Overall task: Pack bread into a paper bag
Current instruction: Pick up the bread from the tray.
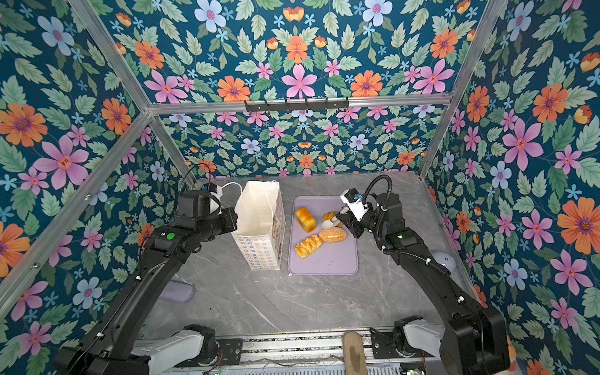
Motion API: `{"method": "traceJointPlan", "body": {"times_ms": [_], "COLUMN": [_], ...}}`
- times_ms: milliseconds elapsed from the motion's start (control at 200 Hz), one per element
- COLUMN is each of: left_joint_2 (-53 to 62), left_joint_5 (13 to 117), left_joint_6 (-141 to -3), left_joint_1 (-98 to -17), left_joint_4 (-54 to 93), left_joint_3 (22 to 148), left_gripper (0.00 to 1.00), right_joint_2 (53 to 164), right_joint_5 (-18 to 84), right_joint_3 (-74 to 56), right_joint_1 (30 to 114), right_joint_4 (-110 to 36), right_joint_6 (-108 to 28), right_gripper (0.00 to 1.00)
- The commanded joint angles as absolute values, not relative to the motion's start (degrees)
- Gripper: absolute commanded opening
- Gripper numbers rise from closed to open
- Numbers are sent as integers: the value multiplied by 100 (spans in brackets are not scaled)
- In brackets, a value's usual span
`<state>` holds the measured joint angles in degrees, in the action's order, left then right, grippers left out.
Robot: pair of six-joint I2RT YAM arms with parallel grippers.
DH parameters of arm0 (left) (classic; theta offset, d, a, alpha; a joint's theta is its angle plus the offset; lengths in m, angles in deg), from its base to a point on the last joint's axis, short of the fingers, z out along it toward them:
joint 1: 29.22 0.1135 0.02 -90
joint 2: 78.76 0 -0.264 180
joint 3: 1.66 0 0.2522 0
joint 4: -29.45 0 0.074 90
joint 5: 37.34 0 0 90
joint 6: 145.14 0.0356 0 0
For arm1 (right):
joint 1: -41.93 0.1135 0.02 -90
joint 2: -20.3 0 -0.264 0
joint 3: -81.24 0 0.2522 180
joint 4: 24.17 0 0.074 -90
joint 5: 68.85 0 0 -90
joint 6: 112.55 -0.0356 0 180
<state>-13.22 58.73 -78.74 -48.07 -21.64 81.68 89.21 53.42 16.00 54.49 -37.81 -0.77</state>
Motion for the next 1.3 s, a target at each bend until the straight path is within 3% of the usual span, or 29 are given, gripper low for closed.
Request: {"method": "traceJointPlan", "body": {"times_ms": [0, 350, 780, 1295], "left_joint_2": [-1371, -1350, -1280, -1199], "left_joint_5": [5890, 5902, 5923, 5969], "left_joint_6": [-7800, -7799, -7791, -7686], "left_joint_1": [-4810, -4805, -4804, -4800], "left_joint_4": [-2131, -2119, -2096, -2149], "left_joint_3": [8216, 8202, 8213, 8333], "left_gripper": [0, 0, 0, 0], "right_joint_2": [9129, 10226, 10934, 11466], "right_joint_5": [5614, 6401, 6353, 6223], "right_joint_3": [1343, 315, -281, -595], "right_joint_1": [5290, 4935, 4866, 4782], "right_joint_4": [-3548, -4140, -4795, -5179], "right_joint_6": [643, 1641, 2364, 2667], "right_gripper": [36, 37, 45, 46]}}
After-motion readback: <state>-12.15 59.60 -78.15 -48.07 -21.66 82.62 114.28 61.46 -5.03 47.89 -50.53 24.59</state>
